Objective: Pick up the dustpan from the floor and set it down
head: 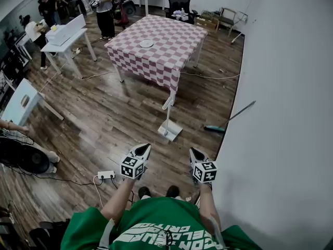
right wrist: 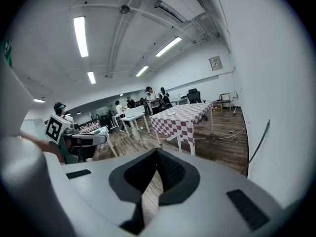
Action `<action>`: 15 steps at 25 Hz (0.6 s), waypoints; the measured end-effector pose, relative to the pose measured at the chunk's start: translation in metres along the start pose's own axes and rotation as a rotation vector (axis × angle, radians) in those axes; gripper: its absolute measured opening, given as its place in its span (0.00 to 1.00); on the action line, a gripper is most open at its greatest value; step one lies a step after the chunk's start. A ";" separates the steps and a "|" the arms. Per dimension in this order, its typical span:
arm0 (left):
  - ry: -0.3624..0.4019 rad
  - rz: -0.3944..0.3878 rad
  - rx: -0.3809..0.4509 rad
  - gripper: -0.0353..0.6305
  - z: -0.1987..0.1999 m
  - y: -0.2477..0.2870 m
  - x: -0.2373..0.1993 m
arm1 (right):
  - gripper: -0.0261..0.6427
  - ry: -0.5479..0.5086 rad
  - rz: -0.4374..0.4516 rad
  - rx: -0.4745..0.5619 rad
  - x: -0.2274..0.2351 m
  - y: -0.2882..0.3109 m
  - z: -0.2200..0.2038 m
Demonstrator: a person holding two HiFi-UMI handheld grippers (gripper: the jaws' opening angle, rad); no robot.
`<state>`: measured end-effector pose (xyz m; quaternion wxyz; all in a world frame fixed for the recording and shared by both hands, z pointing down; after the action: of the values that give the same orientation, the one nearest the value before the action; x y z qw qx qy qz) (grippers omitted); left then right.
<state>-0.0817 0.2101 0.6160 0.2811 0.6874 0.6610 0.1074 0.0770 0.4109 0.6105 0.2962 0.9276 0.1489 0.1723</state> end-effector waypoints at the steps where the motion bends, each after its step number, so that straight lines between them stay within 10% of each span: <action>1: -0.001 0.006 0.000 0.06 0.000 0.001 0.001 | 0.05 -0.003 0.005 0.001 0.002 0.000 0.001; 15: -0.020 0.049 0.021 0.06 -0.001 0.021 0.037 | 0.05 -0.020 0.038 -0.023 0.042 -0.008 -0.008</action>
<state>-0.0608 0.2471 0.6198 0.2779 0.7072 0.6422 0.1005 0.1099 0.4371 0.6219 0.3048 0.9285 0.1265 0.1704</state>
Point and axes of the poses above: the fingertips, and each gripper's own axes: y forward along the fingers, x to its right, z out of its top, the point moved 5 cm from there along -y, backward along the fingers, and after that the axes turned 12 degrees about -x, right-handed, at the moved point
